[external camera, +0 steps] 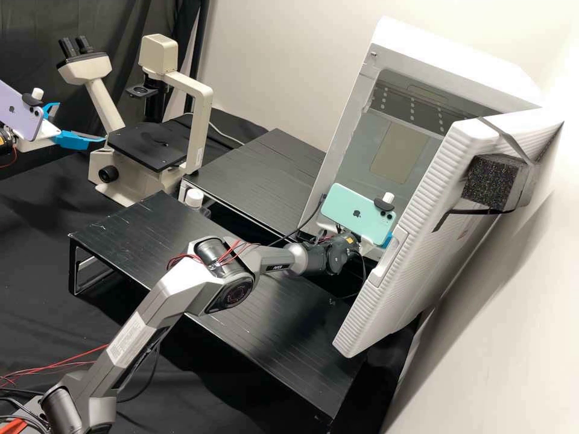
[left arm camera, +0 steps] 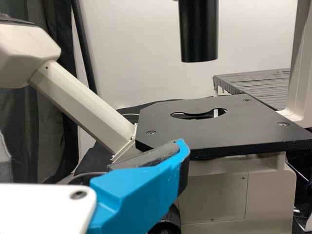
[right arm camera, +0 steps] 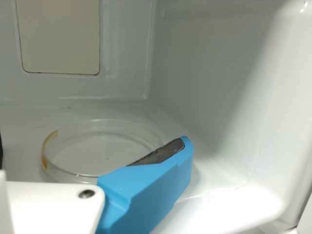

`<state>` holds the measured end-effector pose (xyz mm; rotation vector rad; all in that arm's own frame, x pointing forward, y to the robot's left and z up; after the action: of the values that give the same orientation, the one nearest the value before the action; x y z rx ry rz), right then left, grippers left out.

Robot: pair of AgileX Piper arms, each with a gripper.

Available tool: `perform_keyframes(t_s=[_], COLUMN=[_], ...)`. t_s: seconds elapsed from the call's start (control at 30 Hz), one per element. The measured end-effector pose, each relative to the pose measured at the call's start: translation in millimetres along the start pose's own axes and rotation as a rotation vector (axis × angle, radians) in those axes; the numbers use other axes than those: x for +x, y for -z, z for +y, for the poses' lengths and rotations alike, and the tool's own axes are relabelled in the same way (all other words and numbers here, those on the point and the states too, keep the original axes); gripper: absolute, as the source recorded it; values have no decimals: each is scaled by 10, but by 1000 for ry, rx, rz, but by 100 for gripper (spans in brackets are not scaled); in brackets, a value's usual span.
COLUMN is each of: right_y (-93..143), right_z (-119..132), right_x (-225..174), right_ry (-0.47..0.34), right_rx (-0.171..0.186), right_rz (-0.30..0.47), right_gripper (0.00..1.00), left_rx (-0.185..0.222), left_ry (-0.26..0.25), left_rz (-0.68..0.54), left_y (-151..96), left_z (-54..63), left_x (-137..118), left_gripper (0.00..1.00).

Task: Take out the petri dish and place it under the microscope.

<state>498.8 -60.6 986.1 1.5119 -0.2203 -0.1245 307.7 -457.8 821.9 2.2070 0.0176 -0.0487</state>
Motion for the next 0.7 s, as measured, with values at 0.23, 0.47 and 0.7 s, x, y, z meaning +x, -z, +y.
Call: perform_keyframes(t_s=[0.23, 0.47, 0.7], right_y=[-26, -39, -33], right_z=[-19, -26, -13], right_x=[32, 42, 62], right_ry=[-1, -4, -10], right_rx=[8, 26, 26], right_rz=[-2, -4, 1], right_gripper=[100, 100, 100], left_rx=[0, 0, 0], left_ry=[0, 0, 0], left_rz=[0, 0, 0], left_y=[0, 0, 0], left_z=[0, 0, 0], left_x=[0, 0, 0], left_gripper=[100, 100, 100])
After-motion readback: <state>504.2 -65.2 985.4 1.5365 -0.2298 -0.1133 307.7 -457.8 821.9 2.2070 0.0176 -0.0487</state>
